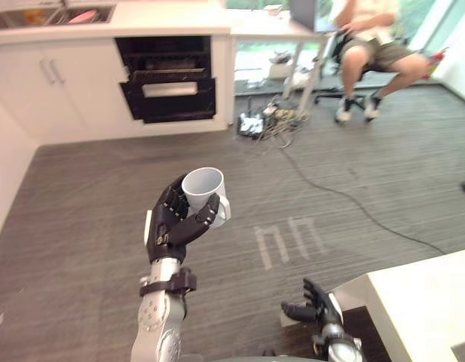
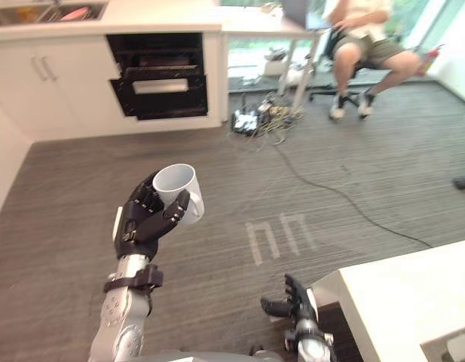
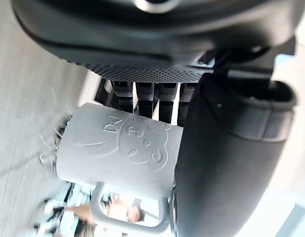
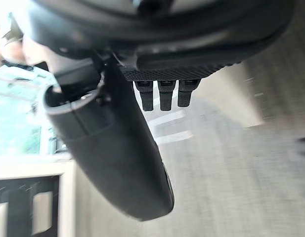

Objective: Walk over to the sink, pick up the cup, carry it to the dishwasher, place the cup inside the dishwasher, then close the dishwasher door

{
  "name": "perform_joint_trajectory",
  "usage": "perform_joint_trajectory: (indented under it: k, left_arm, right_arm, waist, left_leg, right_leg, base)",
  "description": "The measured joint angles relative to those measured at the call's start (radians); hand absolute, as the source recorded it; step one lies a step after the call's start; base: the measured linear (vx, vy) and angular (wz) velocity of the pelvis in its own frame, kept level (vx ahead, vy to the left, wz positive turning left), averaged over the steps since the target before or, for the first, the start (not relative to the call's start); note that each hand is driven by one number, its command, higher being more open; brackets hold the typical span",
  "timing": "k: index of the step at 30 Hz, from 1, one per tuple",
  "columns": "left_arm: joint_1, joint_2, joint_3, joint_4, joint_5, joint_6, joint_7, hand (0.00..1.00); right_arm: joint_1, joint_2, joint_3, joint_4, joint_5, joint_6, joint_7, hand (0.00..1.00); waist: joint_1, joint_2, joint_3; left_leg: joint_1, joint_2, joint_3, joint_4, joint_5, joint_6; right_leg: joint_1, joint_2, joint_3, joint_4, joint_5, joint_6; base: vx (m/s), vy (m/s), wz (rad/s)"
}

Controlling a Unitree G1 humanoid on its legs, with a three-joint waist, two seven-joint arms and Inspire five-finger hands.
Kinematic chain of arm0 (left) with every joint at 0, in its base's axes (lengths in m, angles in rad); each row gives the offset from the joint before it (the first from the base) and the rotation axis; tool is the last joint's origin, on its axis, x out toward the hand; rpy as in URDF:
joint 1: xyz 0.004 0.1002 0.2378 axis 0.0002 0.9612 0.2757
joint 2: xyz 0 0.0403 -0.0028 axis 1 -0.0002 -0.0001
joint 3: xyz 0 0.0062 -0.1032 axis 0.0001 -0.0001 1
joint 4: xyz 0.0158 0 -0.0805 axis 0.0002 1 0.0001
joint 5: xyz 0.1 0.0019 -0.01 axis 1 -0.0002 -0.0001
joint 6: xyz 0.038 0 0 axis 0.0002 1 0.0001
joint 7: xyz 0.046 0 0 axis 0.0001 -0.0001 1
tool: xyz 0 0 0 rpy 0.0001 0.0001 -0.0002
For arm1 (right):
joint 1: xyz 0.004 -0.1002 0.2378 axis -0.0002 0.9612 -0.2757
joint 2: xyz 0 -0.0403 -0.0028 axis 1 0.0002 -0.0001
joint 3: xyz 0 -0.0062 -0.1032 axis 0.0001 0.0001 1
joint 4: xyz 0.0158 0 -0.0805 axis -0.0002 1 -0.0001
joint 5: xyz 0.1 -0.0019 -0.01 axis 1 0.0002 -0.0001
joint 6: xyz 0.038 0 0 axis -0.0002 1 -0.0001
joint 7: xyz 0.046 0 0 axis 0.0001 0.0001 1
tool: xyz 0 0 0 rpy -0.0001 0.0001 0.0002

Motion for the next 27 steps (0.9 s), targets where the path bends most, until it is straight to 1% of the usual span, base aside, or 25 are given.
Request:
perform_joint_trajectory:
  k: [1, 2, 3, 4, 5, 6, 7, 8, 10, 11, 12, 13, 14, 15, 16, 17, 18, 19, 21, 22, 23, 24, 25, 26, 27]
  left_arm:
    - [0.006, 0.0, 0.002, -0.014, 0.0, 0.0, 0.001, 0.3]
    - [0.013, -0.001, 0.005, -0.036, -0.001, -0.003, 0.002, 0.3]
    - [0.019, 0.005, 0.01, -0.049, -0.001, -0.005, 0.003, 0.3]
    - [0.019, 0.006, 0.012, -0.05, -0.001, -0.006, 0.003, 0.3]
    - [0.02, 0.005, 0.012, -0.052, -0.001, -0.006, 0.003, 0.3]
    - [0.021, 0.004, 0.011, -0.056, -0.001, -0.007, 0.003, 0.3]
    - [0.027, 0.005, 0.015, -0.06, -0.002, -0.012, 0.003, 0.3]
    - [0.028, 0.005, 0.015, -0.06, -0.002, -0.013, 0.004, 0.3]
    - [0.048, 0.013, 0.012, -0.066, -0.002, -0.013, 0.003, 0.3]
    - [0.056, 0.013, 0.008, -0.069, -0.003, -0.012, 0.002, 0.3]
    - [0.064, 0.012, 0.003, -0.075, -0.005, -0.012, 0.001, 0.3]
    - [0.076, 0.008, -0.01, -0.089, -0.012, -0.012, -0.002, 0.3]
    - [0.079, 0.008, -0.016, -0.099, -0.012, -0.012, -0.003, 0.3]
    - [0.078, 0.013, -0.024, -0.102, -0.012, -0.012, -0.004, 0.3]
    - [0.078, 0.018, -0.026, -0.102, -0.012, -0.012, -0.004, 0.3]
    - [0.076, 0.026, -0.027, -0.101, -0.012, -0.012, -0.004, 0.3]
    - [0.076, 0.029, -0.031, -0.099, -0.011, -0.013, -0.004, 0.3]
    - [0.076, 0.031, -0.033, -0.095, -0.011, -0.013, -0.004, 0.3]
    - [0.049, 0.043, -0.051, -0.084, -0.011, -0.013, -0.004, 0.3]
    - [0.025, 0.047, -0.063, -0.069, -0.011, -0.014, -0.004, 0.3]
    - [-0.012, 0.049, -0.079, -0.036, -0.011, -0.019, -0.004, 0.3]
    - [-0.035, 0.048, -0.092, -0.015, -0.008, -0.019, -0.004, 0.3]
    - [-0.046, 0.048, -0.098, -0.004, -0.007, -0.021, -0.004, 0.3]
    - [-0.061, 0.03, -0.105, 0.006, -0.007, -0.015, -0.001, 0.3]
    - [-0.106, 0.013, -0.113, 0.05, -0.007, -0.006, -0.002, 0.3]
  right_arm:
    - [-0.014, -0.003, -0.016, -0.008, 0.0, -0.003, -0.006, 0.9]
    - [-0.036, -0.016, -0.049, -0.022, 0.001, -0.016, -0.016, 0.9]
    - [-0.063, -0.031, -0.072, -0.023, 0.001, -0.019, -0.028, 0.9]
    - [-0.071, -0.042, -0.079, -0.025, 0.001, -0.019, -0.035, 0.9]
    - [-0.077, -0.062, -0.095, -0.033, 0.001, -0.02, -0.044, 0.9]
    - [-0.079, -0.071, -0.105, -0.034, 0.001, -0.02, -0.049, 0.9]
    - [-0.085, -0.074, -0.109, -0.036, 0.001, -0.02, -0.054, 0.9]
    - [-0.085, -0.072, -0.108, -0.037, 0.001, -0.02, -0.055, 0.9]
    - [-0.082, -0.028, -0.105, -0.039, 0.0, -0.018, -0.048, 0.9]
    - [-0.079, -0.02, -0.105, -0.039, 0.0, -0.016, -0.046, 0.9]
    - [-0.077, -0.016, -0.105, -0.038, 0.0, -0.015, -0.044, 0.9]
    - [-0.075, -0.016, -0.104, -0.038, -0.001, -0.012, -0.04, 0.9]
    - [-0.075, -0.016, -0.103, -0.037, -0.001, -0.006, -0.039, 0.9]
    - [-0.074, -0.012, -0.1, -0.031, -0.002, 0.001, -0.039, 0.9]
    - [-0.072, -0.007, -0.1, -0.029, -0.002, 0.006, -0.038, 0.9]
    - [-0.066, 0.003, -0.1, -0.029, -0.002, 0.007, -0.038, 0.9]
    - [-0.06, 0.004, -0.097, -0.029, -0.002, 0.006, -0.038, 0.9]
    - [-0.057, 0.004, -0.097, -0.029, -0.003, 0.006, -0.038, 0.9]
    - [-0.045, 0.001, -0.097, -0.033, -0.008, 0.004, -0.041, 0.9]
    - [-0.04, -0.003, -0.097, -0.034, -0.01, 0.004, -0.042, 0.9]
    - [-0.034, -0.006, -0.098, -0.039, -0.011, 0.005, -0.041, 0.9]
    - [-0.026, -0.006, -0.096, -0.052, -0.013, 0.005, -0.041, 0.9]
    - [-0.024, -0.01, -0.096, -0.063, -0.018, 0.005, -0.04, 0.9]
    - [-0.039, -0.021, -0.093, -0.076, -0.023, 0.007, -0.038, 0.9]
    - [-0.04, -0.029, -0.095, -0.118, -0.023, 0.014, -0.037, 0.9]
  waist:
    - [0.005, 0.0, 0.001]
    - [0.015, 0.013, 0.01]
    - [0.035, 0.011, 0.017]
    - [0.035, 0.008, 0.019]
    - [0.033, 0.023, 0.015]
    - [0.033, 0.027, 0.016]
    - [0.047, 0.026, 0.02]
    - [0.05, 0.026, 0.02]
    - [0.054, 0.027, 0.021]
    - [0.054, 0.026, 0.022]
    - [0.052, 0.025, 0.022]
    - [0.044, 0.028, 0.022]
    - [0.033, 0.024, 0.025]
    - [0.02, 0.023, 0.027]
    - [0.009, 0.023, 0.029]
    - [-0.011, 0.023, 0.04]
    - [-0.01, 0.024, 0.054]
    - [-0.009, 0.026, 0.055]
    - [-0.027, 0.036, 0.059]
    - [-0.029, 0.042, 0.063]
    - [-0.043, 0.056, 0.069]
    - [-0.064, 0.067, 0.062]
    - [-0.064, 0.083, 0.061]
    - [-0.038, 0.13, 0.057]
    - [-0.062, 0.109, 0.094]
  left_leg:
    - [-0.01, 0.002, 0.021, -0.006, 0.0, 0.003]
    - [-0.027, 0.03, 0.128, -0.017, -0.032, 0.052]
    - [-0.047, 0.079, 0.255, 0.025, -0.061, 0.079]
    - [-0.053, 0.108, 0.332, 0.049, -0.075, 0.089]
    - [-0.052, 0.149, 0.439, 0.076, -0.072, 0.09]
    - [-0.048, 0.165, 0.48, 0.084, -0.046, 0.089]
    - [-0.057, 0.142, 0.473, 0.11, -0.061, 0.094]
    - [-0.061, 0.14, 0.471, 0.118, -0.07, 0.096]
    - [-0.093, 0.114, 0.448, 0.221, -0.174, 0.112]
    - [-0.093, 0.103, 0.445, 0.241, -0.203, 0.122]
    - [-0.091, 0.089, 0.442, 0.257, -0.228, 0.132]
    - [-0.089, 0.047, 0.436, 0.272, -0.268, 0.155]
    - [-0.079, 0.017, 0.424, 0.267, -0.284, 0.173]
    - [-0.064, -0.003, 0.403, 0.261, -0.298, 0.183]
    - [-0.052, -0.011, 0.387, 0.254, -0.306, 0.189]
    - [-0.01, -0.024, 0.357, 0.227, -0.312, 0.201]
    - [0.051, -0.035, 0.348, 0.181, -0.314, 0.187]
    - [0.079, -0.038, 0.343, 0.159, -0.312, 0.179]
    - [0.162, -0.051, 0.298, 0.079, -0.314, 0.163]
    - [0.194, -0.051, 0.275, 0.052, -0.313, 0.143]
    - [0.241, -0.042, 0.225, 0.02, -0.315, 0.117]
    - [0.275, -0.031, 0.175, 0.0, -0.321, 0.095]
    - [0.286, -0.013, 0.159, 0.002, -0.33, 0.08]
    - [0.29, 0.039, 0.144, 0.023, -0.319, 0.045]
    - [0.312, 0.003, 0.08, 0.094, -0.225, 0.006]
  right_leg:
    - [0.002, -0.005, -0.026, 0.006, -0.014, 0.0]
    - [0.006, -0.004, -0.079, 0.011, -0.024, -0.002]
    - [0.007, -0.013, -0.114, 0.017, -0.031, 0.001]
    - [0.012, -0.021, -0.14, 0.021, -0.036, 0.008]
    - [0.022, -0.037, -0.188, 0.041, -0.05, 0.026]
    - [0.023, -0.054, -0.213, 0.067, -0.066, 0.042]
    - [0.02, -0.089, -0.222, 0.09, -0.081, 0.057]
    - [0.021, -0.093, -0.223, 0.091, -0.084, 0.059]
    - [0.033, -0.144, -0.241, 0.131, -0.108, 0.099]
    - [0.032, -0.165, -0.243, 0.162, -0.125, 0.106]
    - [0.026, -0.187, -0.242, 0.205, -0.143, 0.098]
    - [-0.04, -0.263, -0.201, 0.391, -0.172, 0.013]
    - [-0.117, -0.302, -0.126, 0.545, -0.161, -0.086]
    - [-0.185, -0.294, 0.001, 0.671, -0.157, -0.101]
    - [-0.222, -0.262, 0.075, 0.733, -0.177, -0.075]
    - [-0.27, -0.187, 0.146, 0.792, -0.217, -0.051]
    - [-0.317, -0.125, 0.148, 0.781, -0.243, -0.053]
    - [-0.347, -0.1, 0.138, 0.762, -0.25, -0.062]
    - [-0.461, -0.023, 0.067, 0.636, -0.246, -0.065]
    - [-0.497, 0.003, 0.051, 0.543, -0.214, -0.06]
    - [-0.532, 0.041, 0.047, 0.397, -0.068, -0.067]
    - [-0.537, 0.086, 0.059, 0.311, 0.086, -0.077]
    - [-0.536, 0.113, 0.076, 0.3, 0.134, -0.104]
    - [-0.506, 0.142, 0.055, 0.302, 0.103, -0.139]
    - [-0.517, 0.064, 0.065, 0.509, 0.019, -0.165]
  base:
    - [-0.17, -0.006, 1.43]
    - [-0.13, 0.013, 1.17]
    - [-0.09, 0.028, 1.14]
    - [-0.02, 0.094, 1.17]
    - [0.01, 0.122, 1.12]
    - [0.03, 0.272, 1.07]
    - [0.02, 0.194, 0.55]
    - [0.07, 0.332, 0.33]
    - [0.12, 0.337, 0.27]
    - [0.12, 0.261, 0.24]
    - [0.21, 0.339, 0.29]
    - [0.23, 0.339, 0.4]
    - [0.31, 0.396, 0.57]
    - [0.24, 0.231, 0.55]
    - [0.37, 0.218, 0.72]
    - [0.44, 0.159, 0.6]
    - [0.45, 0.149, 0.47]
    - [0.45, 0.144, 0.37]
    - [0.5, 0.115, 0.64]
    - [0.75, 0.087, 0.97]
    - [0.85, 0.065, 1.21]
    - [0.89, 0.045, 1.1]
    - [0.79, 0.034, 0.47]
    - [0.75, 0.03, 0.43]
    - [0.73, 0.016, 0.69]
